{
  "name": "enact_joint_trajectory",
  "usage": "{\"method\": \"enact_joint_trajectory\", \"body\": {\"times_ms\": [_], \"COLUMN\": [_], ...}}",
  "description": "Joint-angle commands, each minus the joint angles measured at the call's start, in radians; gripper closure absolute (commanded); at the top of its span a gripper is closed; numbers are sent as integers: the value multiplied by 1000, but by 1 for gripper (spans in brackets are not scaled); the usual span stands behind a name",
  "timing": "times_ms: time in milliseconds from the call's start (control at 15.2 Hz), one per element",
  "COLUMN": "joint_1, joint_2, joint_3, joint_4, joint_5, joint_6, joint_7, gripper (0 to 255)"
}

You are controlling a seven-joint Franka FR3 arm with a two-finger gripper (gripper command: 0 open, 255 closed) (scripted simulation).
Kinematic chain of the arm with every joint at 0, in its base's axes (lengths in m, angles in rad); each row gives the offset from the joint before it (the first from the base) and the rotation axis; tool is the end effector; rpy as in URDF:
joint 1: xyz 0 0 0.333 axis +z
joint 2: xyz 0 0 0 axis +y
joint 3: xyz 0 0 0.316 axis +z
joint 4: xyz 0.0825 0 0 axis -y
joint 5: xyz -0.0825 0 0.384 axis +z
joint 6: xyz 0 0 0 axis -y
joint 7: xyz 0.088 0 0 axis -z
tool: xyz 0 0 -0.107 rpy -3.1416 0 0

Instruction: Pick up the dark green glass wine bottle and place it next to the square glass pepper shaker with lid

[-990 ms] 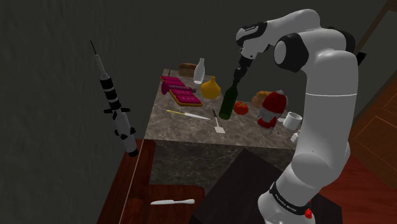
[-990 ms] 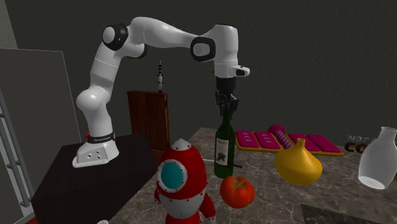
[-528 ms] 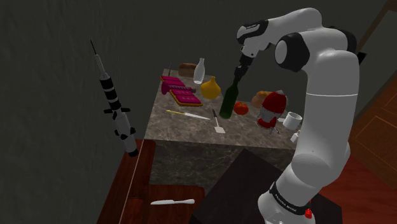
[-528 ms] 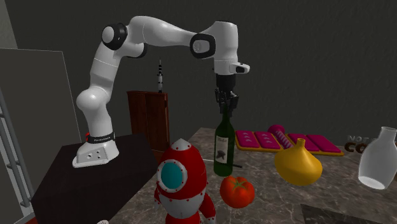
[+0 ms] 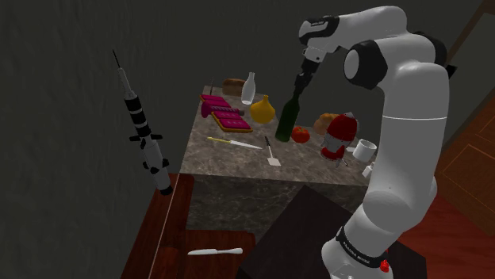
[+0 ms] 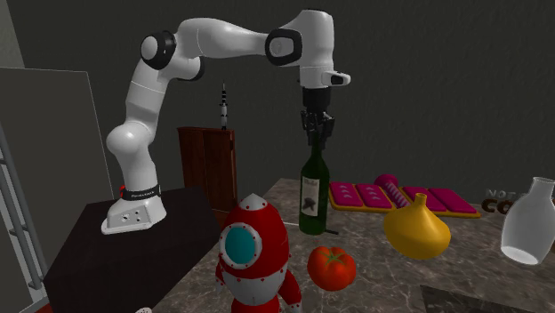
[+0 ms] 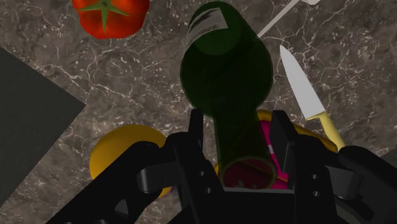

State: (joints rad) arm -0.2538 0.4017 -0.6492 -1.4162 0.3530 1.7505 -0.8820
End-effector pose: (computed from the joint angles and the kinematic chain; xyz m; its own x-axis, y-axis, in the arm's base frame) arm 0.4865 -0.4546 0.5081 0.9948 -0.0442 0.0918 -0.0388 -0.9974 -0.0603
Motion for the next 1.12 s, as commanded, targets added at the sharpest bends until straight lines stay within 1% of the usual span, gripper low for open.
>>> {"method": "enact_joint_trajectory", "body": {"times_ms": [0, 594, 1056], "joint_1": [-7, -41, -90], "joint_2": [5, 26, 67], "joint_3": [0, -1, 5], "joint_4": [33, 188, 349], "joint_5": [1, 10, 34], "joint_6": [-28, -159, -279], "joint_7": [4, 21, 34], "gripper": [255, 255, 255]}}
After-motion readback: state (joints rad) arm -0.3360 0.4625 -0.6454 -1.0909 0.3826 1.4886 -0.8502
